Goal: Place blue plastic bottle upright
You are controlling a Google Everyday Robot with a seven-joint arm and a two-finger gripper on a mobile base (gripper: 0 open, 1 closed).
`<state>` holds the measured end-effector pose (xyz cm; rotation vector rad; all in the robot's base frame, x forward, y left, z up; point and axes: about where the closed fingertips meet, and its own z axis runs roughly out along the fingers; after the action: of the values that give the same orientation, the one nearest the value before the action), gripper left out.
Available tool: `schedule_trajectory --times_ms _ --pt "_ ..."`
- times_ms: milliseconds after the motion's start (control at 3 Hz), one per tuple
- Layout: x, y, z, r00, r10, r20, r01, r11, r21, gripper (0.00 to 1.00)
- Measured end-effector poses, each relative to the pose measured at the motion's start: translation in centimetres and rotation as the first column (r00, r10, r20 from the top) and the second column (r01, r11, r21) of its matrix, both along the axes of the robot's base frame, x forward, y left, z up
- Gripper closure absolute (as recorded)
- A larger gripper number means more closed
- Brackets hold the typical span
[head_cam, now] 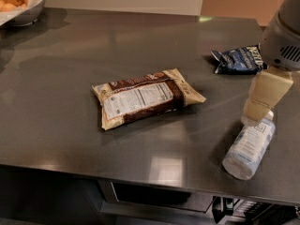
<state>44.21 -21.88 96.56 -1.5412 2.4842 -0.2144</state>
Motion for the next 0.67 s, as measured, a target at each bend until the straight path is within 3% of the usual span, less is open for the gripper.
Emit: schedule_trajectory --times_ms 333,667 --pt "0.5 -0.3 -0.6 0.9862 -0.165 -0.013 0.165 0.986 -0.041 0.00" --pt "0.5 -1.4 -0.6 0.9394 -0.342 0.024 0.343 0.939 -0.032 0.00"
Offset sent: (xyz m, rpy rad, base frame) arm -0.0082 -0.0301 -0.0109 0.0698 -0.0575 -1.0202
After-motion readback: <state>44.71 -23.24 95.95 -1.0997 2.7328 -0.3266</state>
